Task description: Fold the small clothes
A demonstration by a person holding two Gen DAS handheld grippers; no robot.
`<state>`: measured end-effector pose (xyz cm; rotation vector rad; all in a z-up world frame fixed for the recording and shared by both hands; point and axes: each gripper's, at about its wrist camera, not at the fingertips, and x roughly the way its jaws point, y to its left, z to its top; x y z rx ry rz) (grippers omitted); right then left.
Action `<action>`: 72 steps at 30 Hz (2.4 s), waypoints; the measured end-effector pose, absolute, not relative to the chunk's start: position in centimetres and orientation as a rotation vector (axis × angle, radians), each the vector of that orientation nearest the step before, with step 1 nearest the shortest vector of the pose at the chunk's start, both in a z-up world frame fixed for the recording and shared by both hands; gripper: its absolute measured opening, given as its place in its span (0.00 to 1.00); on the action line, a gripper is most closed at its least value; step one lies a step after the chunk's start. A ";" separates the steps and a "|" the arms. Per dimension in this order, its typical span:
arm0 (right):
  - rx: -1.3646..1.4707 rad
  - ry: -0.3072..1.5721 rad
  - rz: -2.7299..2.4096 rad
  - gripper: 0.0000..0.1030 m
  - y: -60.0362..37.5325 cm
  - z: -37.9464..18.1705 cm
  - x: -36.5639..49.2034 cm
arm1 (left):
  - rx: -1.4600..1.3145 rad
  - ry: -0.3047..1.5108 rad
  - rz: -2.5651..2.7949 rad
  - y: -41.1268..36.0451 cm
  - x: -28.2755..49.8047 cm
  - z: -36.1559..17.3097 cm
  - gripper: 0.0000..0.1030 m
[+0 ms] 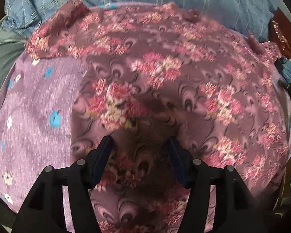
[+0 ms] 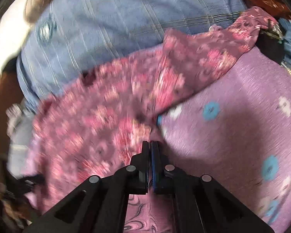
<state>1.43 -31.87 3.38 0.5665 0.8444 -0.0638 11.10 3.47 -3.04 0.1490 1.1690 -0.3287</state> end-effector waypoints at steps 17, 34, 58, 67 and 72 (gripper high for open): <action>0.972 0.542 -0.591 0.51 -60.6 5.5 6.3 | -0.018 1.170 -0.449 -3.3 19.8 -2.7 0.58; 0.546 0.542 -0.195 0.05 -40.4 13.0 13.6 | -0.107 1.145 -0.482 -2.5 25.5 -3.4 0.58; 0.477 1.020 0.372 0.24 -7.8 1.8 18.7 | -0.524 1.237 -0.623 3.6 27.9 -4.2 0.73; 0.670 0.760 -0.020 0.42 -25.6 5.4 9.4 | -0.385 1.052 -0.538 1.2 27.0 -2.0 0.04; 0.780 0.740 -0.240 0.44 -33.2 3.9 7.5 | -0.341 0.919 -0.406 4.6 26.8 2.0 0.04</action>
